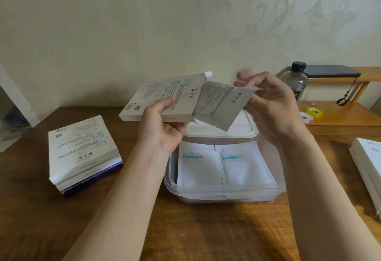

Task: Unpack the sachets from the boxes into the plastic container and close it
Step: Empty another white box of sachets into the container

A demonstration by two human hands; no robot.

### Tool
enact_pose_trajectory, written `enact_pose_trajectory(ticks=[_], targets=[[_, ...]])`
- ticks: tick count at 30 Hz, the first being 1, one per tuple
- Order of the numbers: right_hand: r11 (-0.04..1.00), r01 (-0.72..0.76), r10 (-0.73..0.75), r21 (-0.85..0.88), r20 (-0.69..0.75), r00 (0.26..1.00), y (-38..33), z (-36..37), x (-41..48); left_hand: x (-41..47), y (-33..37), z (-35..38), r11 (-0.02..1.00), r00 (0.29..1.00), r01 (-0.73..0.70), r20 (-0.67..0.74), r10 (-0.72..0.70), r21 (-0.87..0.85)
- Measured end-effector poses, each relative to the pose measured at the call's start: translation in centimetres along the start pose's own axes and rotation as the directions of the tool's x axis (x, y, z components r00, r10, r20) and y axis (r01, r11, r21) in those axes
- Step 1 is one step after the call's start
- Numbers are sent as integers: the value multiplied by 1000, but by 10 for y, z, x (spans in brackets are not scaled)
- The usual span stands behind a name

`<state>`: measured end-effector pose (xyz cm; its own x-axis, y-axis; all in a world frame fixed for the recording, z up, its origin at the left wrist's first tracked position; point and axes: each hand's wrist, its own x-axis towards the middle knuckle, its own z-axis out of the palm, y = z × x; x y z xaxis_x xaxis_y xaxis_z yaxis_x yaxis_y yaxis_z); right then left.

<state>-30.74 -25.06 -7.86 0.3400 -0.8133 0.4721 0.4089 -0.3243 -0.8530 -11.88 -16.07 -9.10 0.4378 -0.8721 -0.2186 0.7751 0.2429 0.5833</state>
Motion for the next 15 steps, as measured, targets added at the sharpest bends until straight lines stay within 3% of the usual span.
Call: enact_pose_trajectory(ticks=[3,6,8,10,15], targets=[[998,55,-56,-16,-47,997,-13,-8,-1,4,2,-4,999,999,-46,-1,46,-18],[973,-76,44,-220,-146,988,-26,-12,-2,7,2,-6,994,994,-107,-19,107,13],[873,-199,133,-446,-175,976,-20,-14,-2,7,3,-7,990,990,-140,-37,140,-2],[769,-322,249,-552,-205,947,-9,-12,-5,6,2,-9,987,987,-159,-32,159,-11],[715,-573,513,-400,-256,820,17,4,-15,6,-2,-10,985,985,-171,-34,170,-3]])
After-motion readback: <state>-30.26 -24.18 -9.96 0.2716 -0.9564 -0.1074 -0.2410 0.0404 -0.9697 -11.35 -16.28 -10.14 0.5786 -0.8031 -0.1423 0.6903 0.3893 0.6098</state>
